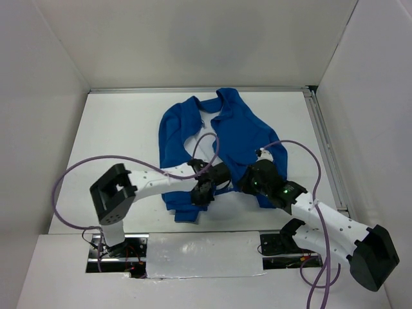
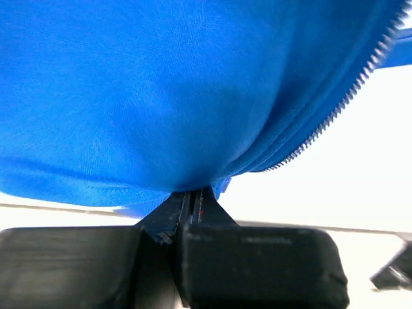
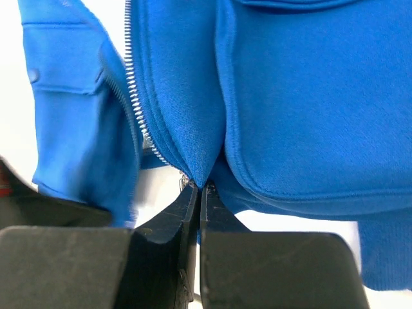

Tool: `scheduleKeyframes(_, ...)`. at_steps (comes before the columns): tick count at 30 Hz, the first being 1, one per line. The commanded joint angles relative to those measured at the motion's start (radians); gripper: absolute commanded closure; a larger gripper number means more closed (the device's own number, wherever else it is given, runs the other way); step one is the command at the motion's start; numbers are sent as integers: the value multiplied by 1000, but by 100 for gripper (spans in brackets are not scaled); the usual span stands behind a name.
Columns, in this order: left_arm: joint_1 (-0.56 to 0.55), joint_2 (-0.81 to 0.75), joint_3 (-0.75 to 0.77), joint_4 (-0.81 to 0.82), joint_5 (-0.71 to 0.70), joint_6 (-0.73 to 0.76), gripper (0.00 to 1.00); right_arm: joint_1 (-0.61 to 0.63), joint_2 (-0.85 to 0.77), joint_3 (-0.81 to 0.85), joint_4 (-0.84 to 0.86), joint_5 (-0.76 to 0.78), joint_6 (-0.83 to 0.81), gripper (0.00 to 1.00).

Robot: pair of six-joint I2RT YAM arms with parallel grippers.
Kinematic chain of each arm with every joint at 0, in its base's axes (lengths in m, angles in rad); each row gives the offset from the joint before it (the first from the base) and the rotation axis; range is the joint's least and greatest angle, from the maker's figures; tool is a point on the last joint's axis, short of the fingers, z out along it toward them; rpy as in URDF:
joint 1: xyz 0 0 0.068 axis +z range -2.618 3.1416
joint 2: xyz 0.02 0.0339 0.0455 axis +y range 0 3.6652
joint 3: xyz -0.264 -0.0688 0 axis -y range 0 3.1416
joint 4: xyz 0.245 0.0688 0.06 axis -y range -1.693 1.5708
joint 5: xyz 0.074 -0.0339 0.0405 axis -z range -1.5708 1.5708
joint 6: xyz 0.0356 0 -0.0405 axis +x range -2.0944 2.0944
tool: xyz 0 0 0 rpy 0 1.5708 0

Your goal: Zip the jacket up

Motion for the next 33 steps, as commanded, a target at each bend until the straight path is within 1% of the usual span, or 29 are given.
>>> scheduleKeyframes(1, 8, -162, 93, -126, -167, -41, 100, -1, -11, 69, 89, -69, -28, 100)
scheduleKeyframes(4, 11, -239, 142, -137, -206, 9, 100, -10, 16, 116, 103, -81, -37, 100)
scheduleKeyframes(5, 13, -280, 148, -79, -206, 80, 100, -13, 29, 141, 107, -90, -43, 100)
scheduleKeyframes(6, 14, -304, 144, -48, -204, 107, 100, -16, 37, 158, 110, -92, -45, 100)
scheduleKeyframes(7, 17, -324, 134, -8, -197, 144, 100, -27, 49, 169, 125, -139, -46, 100)
scheduleKeyframes(8, 19, -373, 112, 82, -186, 220, 100, -33, 55, 187, 135, -161, -50, 100)
scheduleKeyframes(9, 23, -396, 101, 119, -174, 239, 100, -38, 59, 192, 147, -184, -47, 100)
scheduleKeyframes(10, 35, -423, 85, 156, -143, 256, 100, -53, 65, 193, 187, -241, -47, 100)
scheduleKeyframes(11, 45, -471, 66, 200, -125, 305, 100, -62, 65, 187, 213, -272, -43, 100)
scheduleKeyframes(12, 55, -495, 14, 290, -111, 316, 100, -70, 66, 178, 237, -305, -28, 100)
scheduleKeyframes(13, 77, -518, -16, 334, -94, 327, 100, -78, 68, 169, 314, -344, -22, 100)
scheduleKeyframes(14, 91, -562, -74, 375, -62, 342, 100, -90, 71, 141, 346, -416, -14, 100)
scheduleKeyframes(15, 101, -582, -99, 407, -49, 339, 100, -91, 69, 123, 380, -446, -5, 100)
scheduleKeyframes(16, 121, -601, -119, 441, -42, 328, 100, -95, 66, 106, 456, -467, 16, 100)
scheduleKeyframes(17, 131, -622, -151, 451, -39, 298, 100, -96, 63, 74, 493, -516, 24, 100)
scheduleKeyframes(19, 152, -642, -165, 434, -54, 246, 100, -93, 53, 42, 581, -547, 44, 100)
scheduleKeyframes(20, 160, -645, -172, 426, -72, 197, 100, -91, 48, 23, 596, -552, 49, 100)
scheduleKeyframes(23, 193, -638, -160, 377, -74, 103, 100, -88, 25, 11, 604, -534, 39, 100)
scheduleKeyframes(27, 221, -590, -151, 380, -49, 80, 100, -75, -16, -25, 684, -535, 32, 100)
scheduleKeyframes(29, 239, -562, -151, 368, -34, 51, 100, -68, -27, 0, 643, -526, 12, 100)
scheduleKeyframes(30, 265, -529, -152, 366, -22, 41, 100, -64, -39, 23, 621, -518, 1, 100)
scheduleKeyframes(33, 307, -465, -156, 391, 55, 47, 100, -41, -66, 37, 592, -503, -30, 100)
